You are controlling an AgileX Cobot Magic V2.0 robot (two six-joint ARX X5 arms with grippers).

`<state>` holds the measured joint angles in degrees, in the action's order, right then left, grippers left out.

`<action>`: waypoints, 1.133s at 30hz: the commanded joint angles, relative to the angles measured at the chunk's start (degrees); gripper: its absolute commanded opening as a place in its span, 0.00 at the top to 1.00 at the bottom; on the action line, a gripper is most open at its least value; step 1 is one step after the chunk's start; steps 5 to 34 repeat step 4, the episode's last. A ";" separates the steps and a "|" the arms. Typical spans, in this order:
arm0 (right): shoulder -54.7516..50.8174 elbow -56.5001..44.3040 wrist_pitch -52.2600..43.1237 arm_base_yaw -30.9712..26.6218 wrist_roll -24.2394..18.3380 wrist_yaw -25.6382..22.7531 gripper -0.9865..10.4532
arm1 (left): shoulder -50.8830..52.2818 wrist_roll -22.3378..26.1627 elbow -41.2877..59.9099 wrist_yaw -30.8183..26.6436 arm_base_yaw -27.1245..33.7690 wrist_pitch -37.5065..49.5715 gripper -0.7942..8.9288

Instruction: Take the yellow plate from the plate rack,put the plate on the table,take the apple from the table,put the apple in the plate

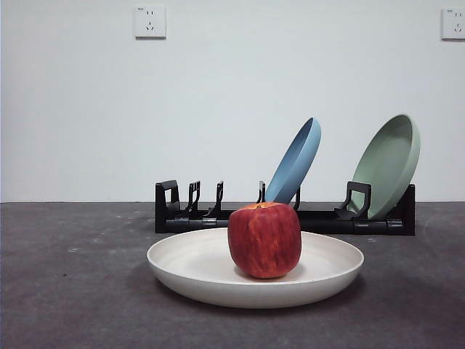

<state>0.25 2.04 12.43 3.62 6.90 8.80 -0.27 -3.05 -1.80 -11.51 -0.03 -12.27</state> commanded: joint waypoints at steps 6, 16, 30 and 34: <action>-0.15 -0.70 0.09 -0.13 0.57 -0.17 0.91 | 0.15 -0.22 0.79 -0.17 0.13 0.26 0.92; -0.15 -0.70 0.09 -0.13 0.57 -0.17 0.91 | 0.15 -0.22 0.79 -0.17 0.13 0.26 0.92; -0.15 -0.70 0.09 -0.13 0.57 -0.17 0.91 | 0.15 -0.22 0.79 -0.17 0.13 0.26 0.92; -0.15 -0.70 0.09 -0.13 0.57 -0.17 0.91 | 0.15 -0.22 0.79 -0.17 0.13 0.26 0.92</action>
